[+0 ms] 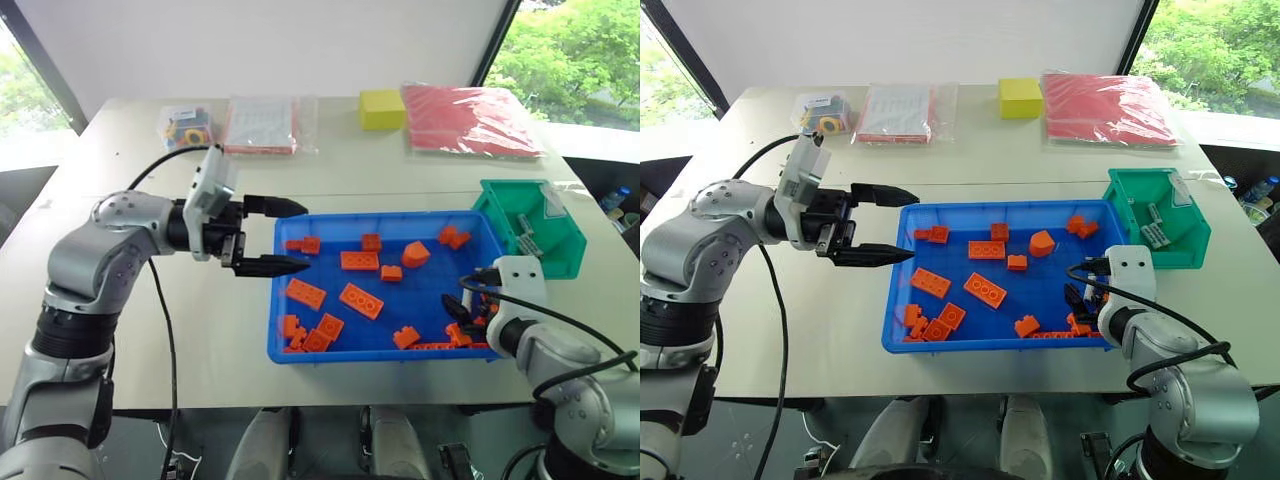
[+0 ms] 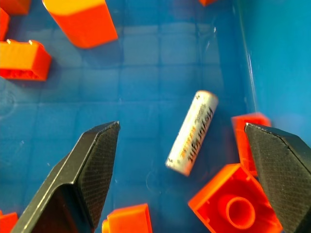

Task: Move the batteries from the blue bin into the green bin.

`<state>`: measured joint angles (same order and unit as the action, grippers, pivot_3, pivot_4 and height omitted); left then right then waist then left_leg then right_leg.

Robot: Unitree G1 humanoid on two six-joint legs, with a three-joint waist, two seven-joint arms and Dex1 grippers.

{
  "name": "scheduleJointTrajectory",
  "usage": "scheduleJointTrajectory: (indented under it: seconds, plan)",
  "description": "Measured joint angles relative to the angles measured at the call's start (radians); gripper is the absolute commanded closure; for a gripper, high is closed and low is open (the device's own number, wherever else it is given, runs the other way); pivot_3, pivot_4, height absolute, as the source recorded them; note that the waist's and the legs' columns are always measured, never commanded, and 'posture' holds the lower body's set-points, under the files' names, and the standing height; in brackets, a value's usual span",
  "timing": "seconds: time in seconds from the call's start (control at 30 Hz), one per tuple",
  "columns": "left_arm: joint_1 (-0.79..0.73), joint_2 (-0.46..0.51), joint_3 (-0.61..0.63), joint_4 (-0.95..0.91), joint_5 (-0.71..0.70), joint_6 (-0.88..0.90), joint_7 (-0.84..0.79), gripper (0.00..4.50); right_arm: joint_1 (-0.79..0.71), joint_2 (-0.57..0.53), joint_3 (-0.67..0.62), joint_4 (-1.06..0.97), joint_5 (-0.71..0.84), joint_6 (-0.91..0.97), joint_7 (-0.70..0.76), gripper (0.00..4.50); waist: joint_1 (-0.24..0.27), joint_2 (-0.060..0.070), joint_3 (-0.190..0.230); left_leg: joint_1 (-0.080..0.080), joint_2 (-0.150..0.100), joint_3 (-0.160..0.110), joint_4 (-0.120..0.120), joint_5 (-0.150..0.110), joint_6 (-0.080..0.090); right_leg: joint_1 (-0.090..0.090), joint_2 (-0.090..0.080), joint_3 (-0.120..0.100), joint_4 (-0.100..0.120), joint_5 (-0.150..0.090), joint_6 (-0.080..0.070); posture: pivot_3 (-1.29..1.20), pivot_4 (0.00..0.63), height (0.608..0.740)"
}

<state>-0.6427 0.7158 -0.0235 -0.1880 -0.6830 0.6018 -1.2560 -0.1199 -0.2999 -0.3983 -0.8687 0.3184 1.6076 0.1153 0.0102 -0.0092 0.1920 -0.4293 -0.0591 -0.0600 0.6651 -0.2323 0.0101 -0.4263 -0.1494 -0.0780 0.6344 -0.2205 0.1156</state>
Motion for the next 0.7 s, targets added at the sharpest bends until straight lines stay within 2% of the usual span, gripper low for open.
scheduleJointTrajectory:
  seconds: [0.1,0.13,0.2,0.33,0.7]
  plan:
    - [0.0,-0.004,-0.001,0.001,0.003,0.0,-0.002,0.0,-0.002,0.012,0.0,0.003,0.0,0.0,-0.002,0.3,0.0,0.0,0.0,0.0,0.0,0.0,0.0,0.0,0.0,0.0,0.0,0.0,0.0,0.0,0.0,0.0,0.15,0.692]
    - [0.0,-0.006,-0.001,0.001,0.004,0.0,-0.003,0.0,-0.007,0.019,0.0,0.011,0.0,0.0,-0.002,0.53,0.0,0.0,0.0,0.0,0.0,0.0,0.0,0.0,0.0,0.0,0.0,0.0,0.0,0.0,0.0,0.0,0.15,0.692]
    - [0.0,-0.008,-0.001,0.001,0.005,0.0,-0.004,0.0,-0.013,0.025,0.004,0.023,0.0,0.0,-0.002,1.11,0.0,0.0,0.0,0.0,0.0,0.0,0.0,0.0,0.0,0.0,0.0,0.0,0.0,0.0,0.0,0.0,0.15,0.692]
    - [0.0,-0.008,-0.001,0.001,0.005,0.0,-0.004,0.0,-0.033,0.023,0.032,0.051,0.0,0.0,-0.002,3.05,0.0,0.0,0.0,0.0,0.0,0.0,0.0,0.0,0.0,0.0,0.0,0.0,0.0,0.0,0.0,0.0,0.15,0.692]
    - [0.0,-0.009,-0.001,0.001,0.005,0.0,0.0,0.0,-0.038,0.007,0.059,0.054,0.0,0.0,0.002,3.05,0.0,0.0,0.0,0.0,0.0,0.0,0.0,0.0,0.0,0.0,0.0,0.0,0.0,0.0,0.0,0.0,0.15,0.692]
